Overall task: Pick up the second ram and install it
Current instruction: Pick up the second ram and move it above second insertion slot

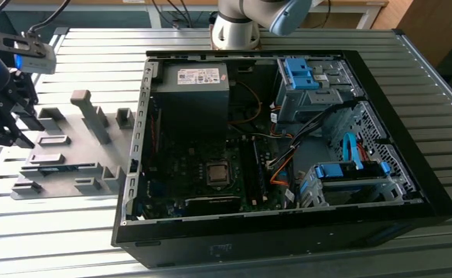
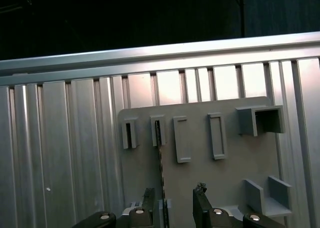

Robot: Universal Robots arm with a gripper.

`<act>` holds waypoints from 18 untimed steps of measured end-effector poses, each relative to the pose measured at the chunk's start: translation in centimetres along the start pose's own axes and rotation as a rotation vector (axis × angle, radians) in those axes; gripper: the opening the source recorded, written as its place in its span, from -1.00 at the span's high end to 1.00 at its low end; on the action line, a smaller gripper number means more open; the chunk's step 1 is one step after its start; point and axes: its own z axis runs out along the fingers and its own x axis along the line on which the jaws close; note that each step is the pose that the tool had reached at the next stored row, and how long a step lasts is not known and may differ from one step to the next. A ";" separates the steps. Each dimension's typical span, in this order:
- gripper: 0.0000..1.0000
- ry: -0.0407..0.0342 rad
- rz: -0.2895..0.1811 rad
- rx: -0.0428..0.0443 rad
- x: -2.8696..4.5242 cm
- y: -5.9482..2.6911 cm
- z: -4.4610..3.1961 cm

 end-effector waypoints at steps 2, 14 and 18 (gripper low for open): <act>0.14 0.0000 -0.003 0.0006 0.24 0.02 0.30; 0.14 -0.0001 -0.009 0.0017 0.45 0.05 0.70; 0.14 -0.0002 -0.009 0.0018 0.45 0.05 0.72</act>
